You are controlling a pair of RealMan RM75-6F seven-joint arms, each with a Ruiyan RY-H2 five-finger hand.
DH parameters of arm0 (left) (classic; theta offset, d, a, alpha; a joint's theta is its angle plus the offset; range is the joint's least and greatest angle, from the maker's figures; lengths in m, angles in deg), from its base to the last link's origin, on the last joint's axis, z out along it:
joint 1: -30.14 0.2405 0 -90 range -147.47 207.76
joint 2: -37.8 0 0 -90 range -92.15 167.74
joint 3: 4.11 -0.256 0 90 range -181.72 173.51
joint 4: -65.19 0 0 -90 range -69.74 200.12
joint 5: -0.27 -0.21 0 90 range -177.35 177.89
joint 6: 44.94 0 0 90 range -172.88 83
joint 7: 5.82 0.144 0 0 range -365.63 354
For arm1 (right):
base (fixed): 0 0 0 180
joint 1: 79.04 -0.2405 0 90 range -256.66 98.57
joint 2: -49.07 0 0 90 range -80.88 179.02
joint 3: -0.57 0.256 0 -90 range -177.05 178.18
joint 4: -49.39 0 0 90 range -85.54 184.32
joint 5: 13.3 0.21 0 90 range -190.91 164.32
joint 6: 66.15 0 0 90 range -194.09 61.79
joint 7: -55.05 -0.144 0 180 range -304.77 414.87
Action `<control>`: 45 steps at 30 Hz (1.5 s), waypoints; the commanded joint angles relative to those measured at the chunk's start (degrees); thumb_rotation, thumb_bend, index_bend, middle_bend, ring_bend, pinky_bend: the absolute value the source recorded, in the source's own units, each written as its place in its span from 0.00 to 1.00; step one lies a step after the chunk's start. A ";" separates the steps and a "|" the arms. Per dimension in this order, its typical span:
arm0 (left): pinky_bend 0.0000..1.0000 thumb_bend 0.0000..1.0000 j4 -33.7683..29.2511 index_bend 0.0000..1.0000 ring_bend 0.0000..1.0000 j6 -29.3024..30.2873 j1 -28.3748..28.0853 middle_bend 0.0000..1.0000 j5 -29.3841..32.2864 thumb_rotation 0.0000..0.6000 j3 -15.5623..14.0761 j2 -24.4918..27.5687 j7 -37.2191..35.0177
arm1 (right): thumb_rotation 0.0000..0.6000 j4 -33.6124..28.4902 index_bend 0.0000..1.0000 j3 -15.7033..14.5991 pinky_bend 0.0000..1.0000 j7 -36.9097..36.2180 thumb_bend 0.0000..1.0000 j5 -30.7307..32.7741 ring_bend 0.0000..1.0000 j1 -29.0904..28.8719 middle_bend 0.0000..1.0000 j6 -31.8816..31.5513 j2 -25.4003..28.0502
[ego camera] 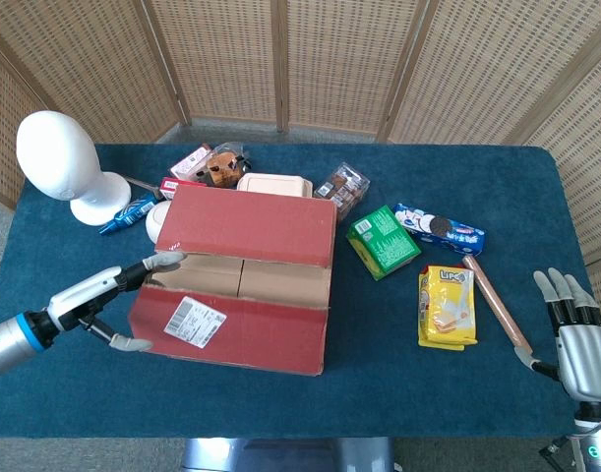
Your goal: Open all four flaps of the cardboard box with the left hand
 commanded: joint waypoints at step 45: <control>0.33 0.00 -2.41 0.04 0.13 4.20 -3.44 0.06 2.39 1.00 -8.49 -3.79 20.41 | 1.00 -1.40 0.00 -0.80 0.16 0.68 0.00 0.73 0.00 -0.58 0.00 2.67 0.62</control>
